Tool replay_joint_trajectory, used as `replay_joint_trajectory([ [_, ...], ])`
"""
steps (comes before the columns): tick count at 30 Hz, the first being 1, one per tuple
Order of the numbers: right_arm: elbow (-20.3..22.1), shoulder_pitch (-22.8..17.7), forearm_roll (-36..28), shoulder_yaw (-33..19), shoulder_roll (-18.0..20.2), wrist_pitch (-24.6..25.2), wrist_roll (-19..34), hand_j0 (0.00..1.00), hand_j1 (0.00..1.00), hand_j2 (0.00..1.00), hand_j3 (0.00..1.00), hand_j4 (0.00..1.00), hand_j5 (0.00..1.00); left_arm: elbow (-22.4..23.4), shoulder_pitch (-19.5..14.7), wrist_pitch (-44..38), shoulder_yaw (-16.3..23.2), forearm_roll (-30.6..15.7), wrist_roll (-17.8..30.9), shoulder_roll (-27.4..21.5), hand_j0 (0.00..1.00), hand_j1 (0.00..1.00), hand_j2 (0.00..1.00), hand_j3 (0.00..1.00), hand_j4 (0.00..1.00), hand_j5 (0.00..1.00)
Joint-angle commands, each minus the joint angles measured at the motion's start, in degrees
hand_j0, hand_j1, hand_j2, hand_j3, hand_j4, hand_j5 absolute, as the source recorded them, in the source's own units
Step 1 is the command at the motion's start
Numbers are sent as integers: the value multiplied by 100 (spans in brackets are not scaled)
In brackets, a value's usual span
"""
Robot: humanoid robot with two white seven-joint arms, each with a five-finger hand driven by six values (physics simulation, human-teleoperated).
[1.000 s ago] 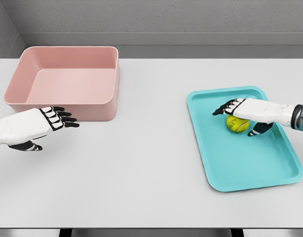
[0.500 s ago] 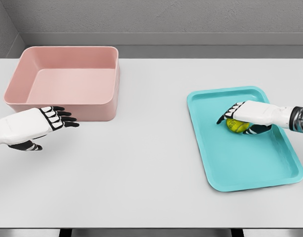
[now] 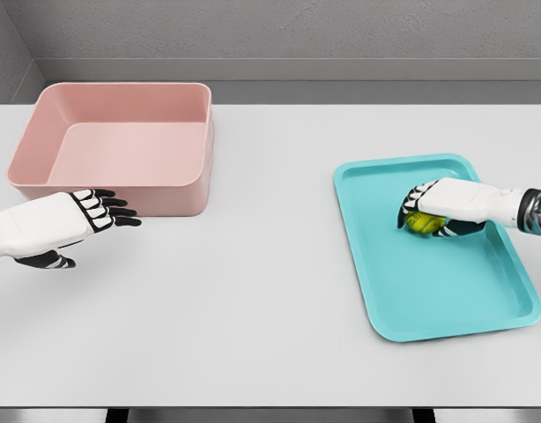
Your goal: Put the tennis from the blue tray into the pink basket with both arms
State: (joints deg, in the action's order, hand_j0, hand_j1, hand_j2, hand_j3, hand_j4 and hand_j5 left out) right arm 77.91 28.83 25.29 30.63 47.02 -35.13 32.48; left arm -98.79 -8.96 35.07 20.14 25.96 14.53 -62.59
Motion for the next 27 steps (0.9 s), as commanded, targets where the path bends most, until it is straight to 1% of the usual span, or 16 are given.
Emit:
replay_joint_trajectory([
  [1, 22, 0, -41, -31, 9, 13, -5, 48, 48, 48, 48, 48, 48, 0, 0, -7, -1, -38, -3, -8, 100, 100, 100, 100, 100, 100],
  [2, 40, 0, -41, -31, 18, 13, -5, 44, 44, 44, 44, 44, 44, 0, 0, -7, -1, -29, -3, -8, 100, 100, 100, 100, 100, 100],
  [4, 49, 18, -68, -48, 53, 13, -14, 43, 43, 43, 43, 43, 43, 0, 0, -7, -1, -29, -3, -8, 100, 100, 100, 100, 100, 100],
  [5, 57, 26, -77, -144, 62, 13, -5, 43, 43, 43, 43, 43, 43, 0, 0, -7, -1, -38, -3, -8, 100, 100, 100, 100, 100, 100],
  [7, 295, 26, -77, -215, 132, 13, -5, 42, 42, 42, 42, 42, 42, 0, 0, -7, -1, -38, -3, -17, 100, 100, 100, 100, 100, 100],
  [9, 426, 26, -85, -259, 167, 13, -5, 42, 42, 42, 42, 42, 42, 0, 0, -7, -1, -38, -3, -17, 100, 100, 100, 100, 100, 100],
  [11, 708, 26, -85, -259, 264, 13, -5, 43, 43, 43, 43, 43, 43, 0, 0, -7, -1, -38, -11, -17, 100, 100, 100, 100, 100, 100],
  [14, 1050, 26, -59, -242, 264, 13, -5, 43, 43, 43, 43, 43, 43, 0, 0, -7, -1, -38, -3, -17, 100, 100, 100, 100, 100, 100],
  [16, 1156, 35, -15, -224, 211, 13, -5, 43, 43, 43, 43, 43, 43, 0, 0, -7, -1, -38, -3, -17, 100, 100, 100, 100, 100, 100],
  [17, 1384, 35, 11, -216, 211, 13, -5, 43, 43, 43, 43, 43, 43, 0, 0, -7, -1, -38, -3, -17, 100, 100, 100, 100, 100, 100],
  [18, 1516, 26, 81, -215, 194, 13, -5, 42, 42, 42, 42, 42, 42, 0, 0, -7, -10, -38, -3, -17, 100, 100, 100, 100, 100, 100],
  [20, 1753, 26, 169, -189, 123, 13, 3, 43, 43, 43, 43, 43, 43, 0, 0, -7, -1, -29, -3, -17, 100, 100, 100, 100, 100, 100],
  [21, 1938, 26, 231, -180, 123, 13, 3, 42, 42, 42, 42, 42, 42, 0, 0, -7, -10, -29, -3, -17, 100, 100, 100, 100, 100, 100],
  [22, 2009, 26, 248, -172, 44, 13, 3, 42, 42, 42, 42, 42, 42, 0, 0, -7, -10, -29, -3, -17, 100, 100, 100, 100, 100, 100],
  [24, 2017, 26, 459, -163, -202, 13, 3, 42, 42, 42, 42, 42, 42, 0, 0, -7, -10, -29, -3, -17, 100, 100, 100, 100, 100, 100],
  [27, 2044, 53, 609, -154, -501, 13, 12, 42, 42, 42, 42, 42, 42, 0, 0, -7, -10, -29, -3, -17, 100, 100, 100, 100, 100, 100],
])
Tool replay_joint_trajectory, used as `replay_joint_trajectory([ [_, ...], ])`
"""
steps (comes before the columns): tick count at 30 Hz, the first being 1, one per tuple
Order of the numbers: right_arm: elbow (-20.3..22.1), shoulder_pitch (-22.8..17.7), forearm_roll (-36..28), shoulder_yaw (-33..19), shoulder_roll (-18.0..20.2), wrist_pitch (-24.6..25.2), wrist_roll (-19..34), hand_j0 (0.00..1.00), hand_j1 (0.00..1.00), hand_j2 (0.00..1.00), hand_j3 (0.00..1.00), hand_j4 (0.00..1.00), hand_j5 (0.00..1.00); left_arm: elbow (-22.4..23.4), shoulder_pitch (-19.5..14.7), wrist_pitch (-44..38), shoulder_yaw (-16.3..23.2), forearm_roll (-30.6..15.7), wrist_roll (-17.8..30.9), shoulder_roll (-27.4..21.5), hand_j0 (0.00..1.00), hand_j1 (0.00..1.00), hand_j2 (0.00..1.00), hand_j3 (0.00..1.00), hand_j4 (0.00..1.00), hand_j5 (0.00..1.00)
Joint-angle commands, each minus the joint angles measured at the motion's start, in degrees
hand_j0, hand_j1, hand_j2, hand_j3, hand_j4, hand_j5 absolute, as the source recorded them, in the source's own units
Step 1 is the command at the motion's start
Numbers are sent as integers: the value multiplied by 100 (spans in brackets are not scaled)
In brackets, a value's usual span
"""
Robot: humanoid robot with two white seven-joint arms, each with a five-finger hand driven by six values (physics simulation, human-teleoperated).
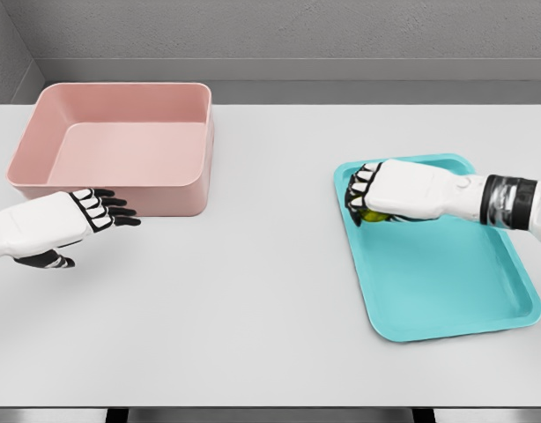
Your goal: Put the tennis from the blue tray into the pink basket with both arms
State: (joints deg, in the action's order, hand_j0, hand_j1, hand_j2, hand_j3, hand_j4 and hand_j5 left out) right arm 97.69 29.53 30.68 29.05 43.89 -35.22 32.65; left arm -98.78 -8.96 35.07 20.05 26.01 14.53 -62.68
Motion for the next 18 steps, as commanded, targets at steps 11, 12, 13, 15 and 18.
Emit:
replay_joint_trajectory([
  [11, 57, 220, 922, 637, -1515, 22, 198, 42, 42, 42, 42, 42, 42, -1, 0, -7, -1, -35, -3, 1, 100, 100, 100, 100, 100, 100],
  [12, 57, 220, 1018, 707, -1638, 22, 206, 42, 42, 42, 42, 42, 42, -1, 0, -7, -1, -35, -3, 1, 100, 100, 100, 100, 100, 100],
  [13, 30, 229, 1080, 821, -1665, 22, 198, 42, 42, 42, 42, 42, 42, -1, 0, -7, -1, -26, -3, 1, 100, 100, 100, 100, 100, 100],
  [15, -14, 229, 1221, 883, -1849, 22, 206, 42, 42, 42, 42, 42, 42, -1, 0, -7, 8, -26, -3, 18, 100, 100, 100, 100, 100, 100],
  [18, -444, 246, 1423, 953, -2201, 22, 198, 42, 42, 42, 42, 42, 42, -1, 0, -7, -1, -26, -3, 27, 100, 100, 100, 100, 100, 100],
])
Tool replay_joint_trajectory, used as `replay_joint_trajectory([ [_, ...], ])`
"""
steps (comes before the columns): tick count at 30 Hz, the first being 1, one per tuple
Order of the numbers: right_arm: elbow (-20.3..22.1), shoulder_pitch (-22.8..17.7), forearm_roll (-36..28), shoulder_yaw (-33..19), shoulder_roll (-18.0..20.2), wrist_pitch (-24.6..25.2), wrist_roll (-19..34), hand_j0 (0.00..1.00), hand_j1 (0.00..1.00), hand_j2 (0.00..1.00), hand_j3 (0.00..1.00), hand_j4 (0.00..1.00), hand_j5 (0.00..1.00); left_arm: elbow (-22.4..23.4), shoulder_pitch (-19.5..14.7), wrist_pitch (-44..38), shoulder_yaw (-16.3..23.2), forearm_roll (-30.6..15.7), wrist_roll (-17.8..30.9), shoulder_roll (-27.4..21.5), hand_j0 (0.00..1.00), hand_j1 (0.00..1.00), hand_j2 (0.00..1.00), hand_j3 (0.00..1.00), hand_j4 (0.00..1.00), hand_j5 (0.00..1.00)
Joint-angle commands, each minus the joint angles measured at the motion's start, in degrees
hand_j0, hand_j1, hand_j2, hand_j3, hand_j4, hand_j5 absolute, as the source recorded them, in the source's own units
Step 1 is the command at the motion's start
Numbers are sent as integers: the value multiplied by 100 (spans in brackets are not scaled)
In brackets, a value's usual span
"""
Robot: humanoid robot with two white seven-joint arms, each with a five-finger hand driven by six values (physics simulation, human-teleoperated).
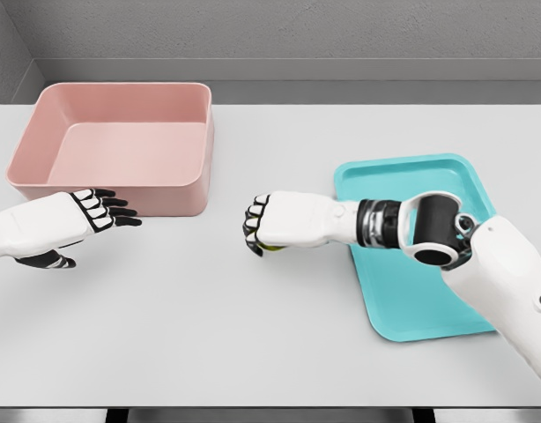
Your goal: Put the tennis from the blue tray into the pink basket with both arms
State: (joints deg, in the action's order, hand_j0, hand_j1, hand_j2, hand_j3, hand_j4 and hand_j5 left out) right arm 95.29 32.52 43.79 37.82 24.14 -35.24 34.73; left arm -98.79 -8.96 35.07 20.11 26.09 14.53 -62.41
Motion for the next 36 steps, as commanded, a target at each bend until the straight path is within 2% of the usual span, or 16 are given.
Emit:
replay_joint_trajectory([
  [1, -230, 0, 121, 137, -269, 24, -11, 42, 42, 42, 42, 42, 42, 0, 0, -7, -7, -34, -3, 1, 100, 100, 100, 100, 100, 100],
  [5, -679, 88, 218, 225, -533, 24, -19, 42, 42, 42, 42, 42, 42, 0, 0, -7, 2, -34, -3, 10, 100, 100, 100, 100, 100, 100],
  [10, -890, 79, 262, 454, -620, 24, -28, 42, 42, 42, 42, 42, 42, 0, 0, -7, -7, -34, -3, 10, 100, 100, 100, 100, 100, 100],
  [16, -916, 97, 403, 709, -875, 24, -19, 42, 42, 42, 42, 42, 42, 0, 0, -7, 2, 1, -3, 10, 100, 100, 100, 100, 100, 100],
  [22, -934, 141, 411, 709, -884, 24, -19, 43, 43, 43, 43, 43, 43, 0, 0, -7, 2, -7, -3, 1, 100, 100, 100, 100, 100, 100],
  [23, -925, 141, 411, 709, -884, 24, -11, 53, 53, 53, 53, 53, 53, 0, 0, -7, 2, -7, -3, 1, 100, 100, 100, 100, 100, 100],
  [24, -916, 123, 403, 709, -911, 24, -11, 80, 80, 80, 80, 80, 80, -9, 0, -7, 2, -7, -3, 1, 100, 100, 100, 100, 100, 100],
  [25, -907, 123, 403, 709, -919, 24, -11, 92, 92, 92, 92, 92, 92, 0, 0, -7, 2, -7, -3, 1, 100, 100, 100, 100, 100, 100],
  [27, -890, 123, 403, 709, -911, 24, -11, 96, 96, 96, 96, 96, 96, -9, 0, -7, -7, -7, -3, 1, 100, 100, 100, 100, 100, 100],
  [33, -863, 123, 385, 638, -884, 24, -11, 96, 96, 96, 96, 96, 96, -9, -9, -7, -7, -7, -3, -8, 100, 100, 100, 100, 100, 100],
  [36, -687, 123, 394, 630, -814, 24, -11, 96, 96, 96, 96, 96, 96, 0, -9, -7, -7, 1, -3, 1, 100, 100, 100, 100, 100, 100],
])
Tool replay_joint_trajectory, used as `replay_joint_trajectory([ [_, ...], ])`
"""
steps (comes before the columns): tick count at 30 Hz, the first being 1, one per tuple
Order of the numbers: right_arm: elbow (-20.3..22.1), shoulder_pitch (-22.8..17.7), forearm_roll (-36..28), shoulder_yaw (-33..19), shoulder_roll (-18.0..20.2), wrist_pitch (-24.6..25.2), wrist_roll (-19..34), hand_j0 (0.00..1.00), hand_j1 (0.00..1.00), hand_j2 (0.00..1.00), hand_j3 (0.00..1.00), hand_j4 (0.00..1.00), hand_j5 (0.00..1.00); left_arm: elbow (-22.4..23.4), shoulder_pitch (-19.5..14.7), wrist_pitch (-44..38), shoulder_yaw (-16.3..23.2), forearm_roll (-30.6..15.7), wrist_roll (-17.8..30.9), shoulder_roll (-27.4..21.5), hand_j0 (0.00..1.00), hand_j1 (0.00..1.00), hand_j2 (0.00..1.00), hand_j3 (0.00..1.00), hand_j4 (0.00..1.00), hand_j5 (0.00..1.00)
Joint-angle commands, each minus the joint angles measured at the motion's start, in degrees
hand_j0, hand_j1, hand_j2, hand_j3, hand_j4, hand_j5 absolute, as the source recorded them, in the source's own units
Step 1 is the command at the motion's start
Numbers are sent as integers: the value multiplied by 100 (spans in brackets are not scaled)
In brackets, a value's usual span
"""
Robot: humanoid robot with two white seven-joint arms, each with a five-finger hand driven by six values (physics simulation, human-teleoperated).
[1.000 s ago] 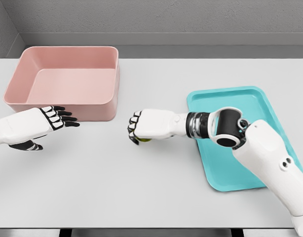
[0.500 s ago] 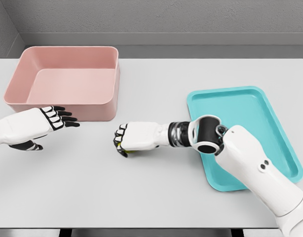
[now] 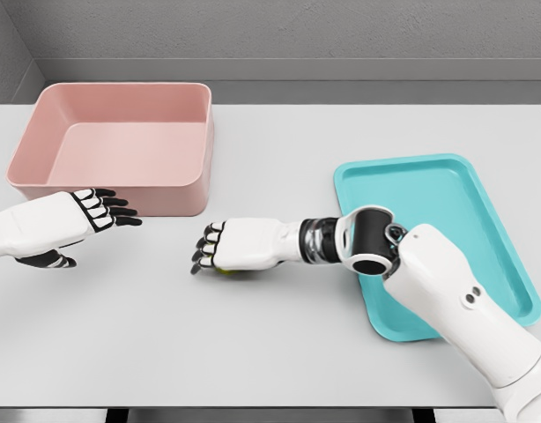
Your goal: Put the tennis from the blue tray into the pink basket with both arms
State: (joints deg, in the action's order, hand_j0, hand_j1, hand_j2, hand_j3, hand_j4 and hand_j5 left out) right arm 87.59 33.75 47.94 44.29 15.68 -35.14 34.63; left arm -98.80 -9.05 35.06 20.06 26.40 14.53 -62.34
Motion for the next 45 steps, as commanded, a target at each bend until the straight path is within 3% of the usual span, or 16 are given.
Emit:
replay_joint_trajectory([
  [1, 91, 0, -21, -17, 58, 14, 0, 96, 96, 96, 96, 96, 96, 1, 0, -6, -2, -30, -3, -6, 100, 100, 100, 100, 100, 100],
  [6, 179, 9, -48, -105, 189, 14, 9, 96, 96, 96, 96, 96, 96, 1, 0, -6, -2, -30, -3, -6, 100, 100, 100, 100, 100, 100],
  [8, 513, 9, -48, -211, 374, 14, 9, 96, 96, 96, 96, 96, 96, 1, 0, -6, -2, -30, -3, -6, 100, 100, 100, 100, 100, 100],
  [11, 540, 9, -74, -360, 559, 14, 9, 99, 99, 99, 99, 99, 99, 1, 0, -6, -2, -30, -3, 2, 100, 100, 100, 100, 100, 100],
  [14, 953, 9, -83, -676, 699, 14, 9, 99, 99, 99, 99, 99, 99, 1, -26, -6, -2, 14, -3, 29, 100, 100, 100, 100, 100, 100],
  [16, 953, 9, -179, -1194, 814, 14, 0, 100, 100, 100, 100, 100, 100, -7, -35, -6, 7, 110, -3, 134, 100, 100, 100, 100, 100, 100],
  [19, 953, -26, -697, -2038, 1156, 14, -9, 100, 100, 100, 100, 100, 100, -25, -132, -6, 7, 760, -3, 740, 100, 100, 100, 100, 100, 100],
  [21, 953, -140, -1462, -2618, 1551, 14, -9, 100, 100, 100, 100, 100, 100, -87, -167, -6, 86, 911, -3, 873, 100, 100, 100, 100, 100, 100],
  [23, 918, -501, -2262, -3260, 1974, 14, -18, 100, 100, 100, 100, 100, 100, -87, -474, -6, 534, 1051, 111, 1083, 100, 100, 100, 100, 100, 100],
  [26, 768, -1054, -2307, -4183, 1983, 14, -27, 100, 100, 100, 100, 100, 100, -95, -633, -6, 833, 1051, 243, 1171, 100, 100, 100, 100, 100, 100],
  [29, 733, -1608, -2307, -4508, 1921, 14, -70, 100, 100, 100, 100, 100, 100, -78, -826, -6, 1106, 1095, 243, 1215, 100, 100, 100, 100, 100, 100],
  [31, 645, -1986, -2307, -5088, 1807, 14, -71, 100, 100, 100, 100, 100, 100, -78, -1002, -6, 1299, 1104, 252, 1286, 100, 100, 100, 100, 100, 100],
  [32, 399, -2030, -2307, -5176, 1807, 14, -62, 100, 100, 100, 100, 100, 100, -78, -1081, -6, 1404, 1121, 252, 1321, 100, 100, 100, 100, 100, 100],
  [34, 311, -2171, -2298, -5440, 1772, 14, -53, 100, 100, 100, 100, 100, 100, -87, -1213, -6, 1536, 1139, 252, 1409, 100, 100, 100, 100, 100, 100],
  [35, -23, -2224, -2307, -5598, 1675, 14, -53, 100, 100, 100, 100, 100, 100, -78, -1318, -6, 1677, 1139, 252, 1444, 100, 100, 100, 100, 100, 100],
  [45, 21, -2549, -2526, -5818, 1693, 14, -35, 100, 100, 100, 100, 100, 100, -69, -1784, -6, 2134, 1113, 252, 1655, 100, 100, 100, 100, 100, 100],
])
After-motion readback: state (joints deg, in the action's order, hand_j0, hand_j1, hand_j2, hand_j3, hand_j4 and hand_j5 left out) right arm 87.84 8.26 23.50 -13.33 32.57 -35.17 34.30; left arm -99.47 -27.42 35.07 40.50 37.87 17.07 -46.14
